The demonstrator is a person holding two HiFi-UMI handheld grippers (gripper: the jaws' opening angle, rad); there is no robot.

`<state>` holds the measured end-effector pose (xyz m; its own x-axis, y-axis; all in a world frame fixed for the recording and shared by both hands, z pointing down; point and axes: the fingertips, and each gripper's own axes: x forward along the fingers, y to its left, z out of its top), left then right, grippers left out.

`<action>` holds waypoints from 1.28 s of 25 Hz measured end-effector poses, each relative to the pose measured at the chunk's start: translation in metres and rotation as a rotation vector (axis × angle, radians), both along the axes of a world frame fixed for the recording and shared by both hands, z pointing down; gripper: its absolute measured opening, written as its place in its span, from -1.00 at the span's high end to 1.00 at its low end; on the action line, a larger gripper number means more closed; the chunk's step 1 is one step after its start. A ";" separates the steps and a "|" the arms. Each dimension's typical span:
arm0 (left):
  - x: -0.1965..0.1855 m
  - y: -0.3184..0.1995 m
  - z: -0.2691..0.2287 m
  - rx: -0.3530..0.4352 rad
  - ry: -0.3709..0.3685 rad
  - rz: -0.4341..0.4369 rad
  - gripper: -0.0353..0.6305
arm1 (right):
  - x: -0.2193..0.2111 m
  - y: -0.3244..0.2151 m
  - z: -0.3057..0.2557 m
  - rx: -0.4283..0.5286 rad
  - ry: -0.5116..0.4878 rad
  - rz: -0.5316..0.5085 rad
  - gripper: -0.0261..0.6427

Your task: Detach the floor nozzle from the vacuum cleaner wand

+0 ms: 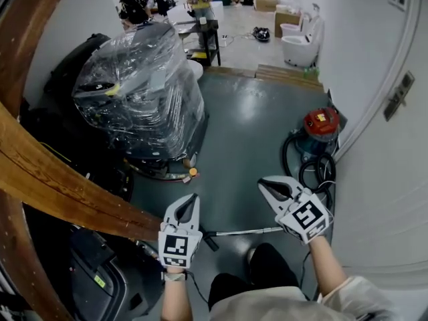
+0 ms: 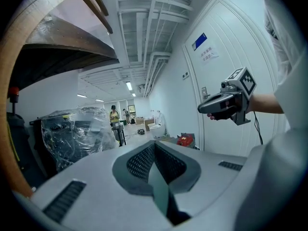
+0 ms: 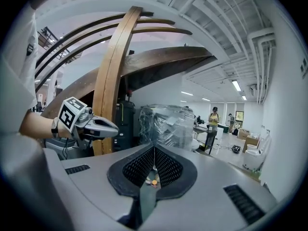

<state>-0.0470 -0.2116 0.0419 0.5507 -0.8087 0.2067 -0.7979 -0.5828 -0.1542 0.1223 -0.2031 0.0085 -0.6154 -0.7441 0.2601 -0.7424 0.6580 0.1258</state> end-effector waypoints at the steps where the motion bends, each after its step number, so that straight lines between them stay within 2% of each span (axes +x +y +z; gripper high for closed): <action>1: 0.000 -0.004 0.005 0.000 0.004 -0.001 0.89 | -0.001 -0.003 0.003 0.004 0.002 -0.006 0.83; 8: 0.006 -0.016 0.037 0.005 0.013 0.008 0.89 | -0.010 -0.022 0.028 0.061 -0.045 -0.033 0.83; 14: 0.003 -0.026 0.071 -0.014 0.002 0.006 0.89 | -0.008 -0.035 0.059 0.039 -0.083 0.015 0.84; 24: 0.001 -0.040 0.139 -0.005 -0.023 -0.001 0.89 | -0.002 -0.044 0.139 0.004 -0.081 0.016 0.84; 32: 0.003 -0.050 0.187 0.012 -0.045 -0.005 0.89 | 0.007 -0.055 0.192 0.032 -0.082 0.023 0.84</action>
